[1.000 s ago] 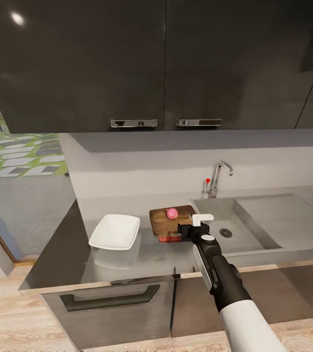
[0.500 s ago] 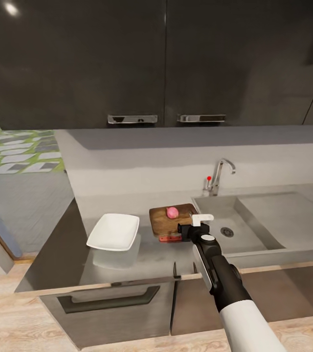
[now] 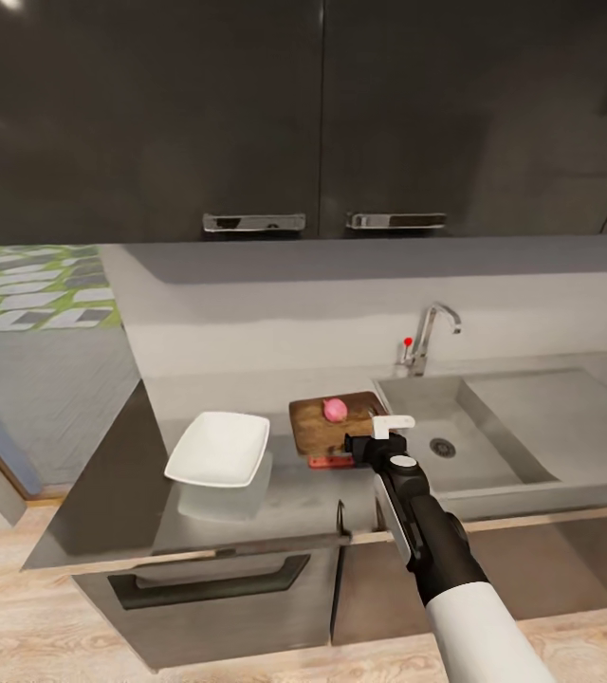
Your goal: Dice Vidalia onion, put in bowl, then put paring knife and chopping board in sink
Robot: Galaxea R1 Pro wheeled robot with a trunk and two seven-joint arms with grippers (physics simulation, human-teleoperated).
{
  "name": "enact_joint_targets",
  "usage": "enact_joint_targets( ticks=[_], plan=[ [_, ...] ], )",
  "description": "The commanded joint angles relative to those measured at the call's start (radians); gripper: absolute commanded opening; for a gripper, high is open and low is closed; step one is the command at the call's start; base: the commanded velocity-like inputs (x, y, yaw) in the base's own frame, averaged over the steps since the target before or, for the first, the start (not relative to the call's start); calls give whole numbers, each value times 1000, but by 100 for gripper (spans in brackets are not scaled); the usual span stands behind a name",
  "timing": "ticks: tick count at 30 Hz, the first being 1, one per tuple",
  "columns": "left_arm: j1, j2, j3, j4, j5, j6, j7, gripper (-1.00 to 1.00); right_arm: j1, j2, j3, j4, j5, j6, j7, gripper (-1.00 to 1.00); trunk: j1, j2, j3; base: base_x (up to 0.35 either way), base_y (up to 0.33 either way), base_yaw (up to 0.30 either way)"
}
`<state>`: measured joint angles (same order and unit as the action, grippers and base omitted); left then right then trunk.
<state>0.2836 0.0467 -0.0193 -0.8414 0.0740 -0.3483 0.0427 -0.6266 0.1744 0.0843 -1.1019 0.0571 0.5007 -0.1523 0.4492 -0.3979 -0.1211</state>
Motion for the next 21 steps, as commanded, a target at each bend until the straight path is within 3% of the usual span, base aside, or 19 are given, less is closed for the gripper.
enact_joint_targets(
  ticks=[1,9,21],
  plan=[
    [0,-1,-2,-1,7,-1,2,100,-1,0,2,-1,6,7,-3,100,1,-2,-4,147,0,0],
    [0,-6,-2,3,7,-1,2,100,-1,0,2,-1,6,7,-3,100,1,-2,-17,148,0,0],
    [0,-8,-2,4,7,-1,2,100,-1,0,-2,-1,6,7,-3,100,1,-2,-36,19,0,0]
  ],
)
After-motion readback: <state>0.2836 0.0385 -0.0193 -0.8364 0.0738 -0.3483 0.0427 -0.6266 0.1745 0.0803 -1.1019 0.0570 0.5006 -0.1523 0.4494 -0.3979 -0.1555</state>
